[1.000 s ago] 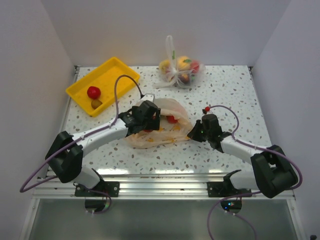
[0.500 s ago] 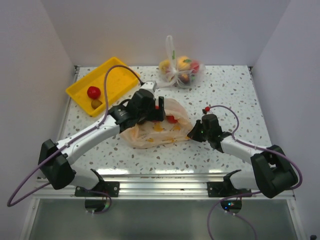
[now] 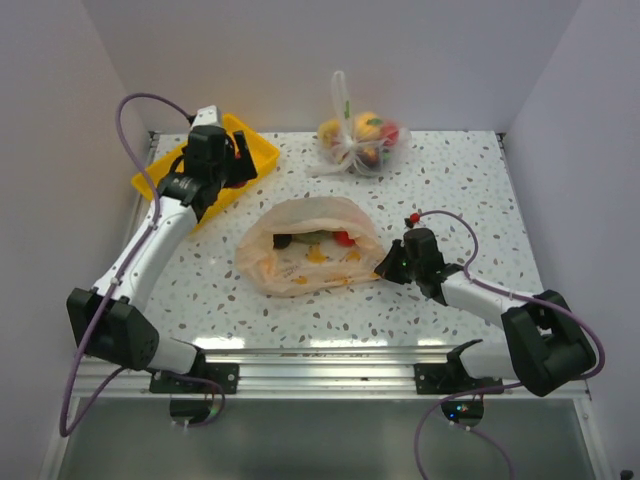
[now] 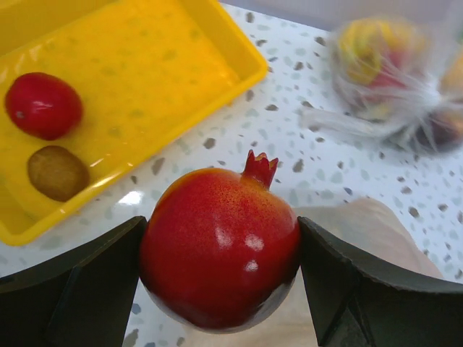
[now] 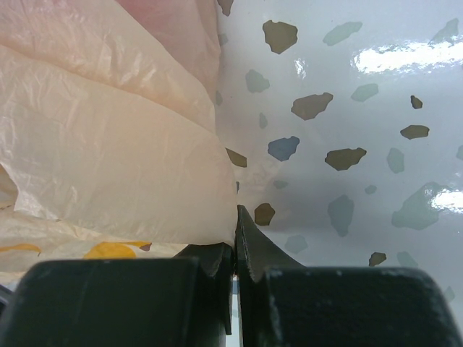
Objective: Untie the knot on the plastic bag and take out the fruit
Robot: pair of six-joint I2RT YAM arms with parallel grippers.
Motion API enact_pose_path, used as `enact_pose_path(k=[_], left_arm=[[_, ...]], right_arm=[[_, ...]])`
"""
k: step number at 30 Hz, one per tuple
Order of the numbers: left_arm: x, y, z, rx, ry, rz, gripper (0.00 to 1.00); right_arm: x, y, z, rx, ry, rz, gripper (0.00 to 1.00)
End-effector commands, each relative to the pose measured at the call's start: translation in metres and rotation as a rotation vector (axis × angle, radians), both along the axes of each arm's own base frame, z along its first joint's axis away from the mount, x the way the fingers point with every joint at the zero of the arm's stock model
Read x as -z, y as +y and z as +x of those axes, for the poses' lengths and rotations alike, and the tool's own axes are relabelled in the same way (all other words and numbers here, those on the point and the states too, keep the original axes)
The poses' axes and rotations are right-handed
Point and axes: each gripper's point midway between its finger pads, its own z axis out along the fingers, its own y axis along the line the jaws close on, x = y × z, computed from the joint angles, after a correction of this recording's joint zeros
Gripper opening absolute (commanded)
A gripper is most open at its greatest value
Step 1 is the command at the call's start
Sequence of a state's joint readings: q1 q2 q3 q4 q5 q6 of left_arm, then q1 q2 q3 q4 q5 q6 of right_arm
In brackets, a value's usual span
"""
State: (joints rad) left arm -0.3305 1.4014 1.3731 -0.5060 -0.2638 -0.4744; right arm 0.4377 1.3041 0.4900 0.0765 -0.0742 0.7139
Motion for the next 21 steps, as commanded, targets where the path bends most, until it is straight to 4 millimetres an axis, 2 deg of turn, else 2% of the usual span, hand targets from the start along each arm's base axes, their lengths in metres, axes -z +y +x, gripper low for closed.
enact_pose_path(k=[1,2,4,5,6,8,9,11,12,14,15,17,18,21], left_arm=[[0.011,0.045,0.033,-0.113,0.004,0.021,0.86],[0.011,0.063,0.042,-0.155,-0.008,0.007,0.86],[0.027,0.082,0.054,-0.211,0.015,-0.004,0.86],[0.028,0.102,0.061,-0.257,0.003,-0.011,0.86],[0.039,0.110,0.067,-0.282,0.018,-0.015,0.87],[0.043,0.131,0.079,-0.324,0.006,-0.023,0.86],[0.060,0.133,0.086,-0.326,0.038,-0.019,0.87],[0.067,0.148,0.097,-0.343,0.054,-0.023,0.87],[0.086,0.150,0.104,-0.341,0.094,-0.019,0.88],[0.093,0.153,0.113,-0.340,0.108,-0.014,0.89],[0.110,0.153,0.117,-0.339,0.142,-0.008,0.89],[0.115,0.156,0.122,-0.349,0.154,-0.007,0.92],[0.126,0.157,0.124,-0.352,0.173,-0.006,0.93],[0.128,0.157,0.126,-0.353,0.174,-0.013,1.00]], right_arm=[[-0.013,0.006,0.009,-0.004,-0.045,0.030,0.00],[-0.013,0.006,0.009,-0.005,-0.044,0.031,0.00],[-0.013,0.006,0.009,-0.006,-0.044,0.032,0.00],[-0.013,0.006,0.009,-0.005,-0.044,0.031,0.00],[-0.014,0.006,0.009,-0.005,-0.046,0.032,0.00],[-0.013,0.006,0.010,-0.005,-0.042,0.031,0.00],[-0.013,0.007,0.010,-0.007,-0.041,0.032,0.00],[-0.011,0.008,0.011,-0.009,-0.037,0.030,0.00],[-0.010,0.008,0.011,-0.013,-0.030,0.030,0.00],[-0.009,0.009,0.012,-0.014,-0.026,0.030,0.00],[-0.007,0.009,0.011,-0.014,-0.021,0.027,0.00],[-0.007,0.009,0.012,-0.014,-0.021,0.027,0.00],[-0.006,0.009,0.012,-0.014,-0.018,0.026,0.00],[-0.006,0.009,0.012,-0.012,-0.017,0.023,0.00]])
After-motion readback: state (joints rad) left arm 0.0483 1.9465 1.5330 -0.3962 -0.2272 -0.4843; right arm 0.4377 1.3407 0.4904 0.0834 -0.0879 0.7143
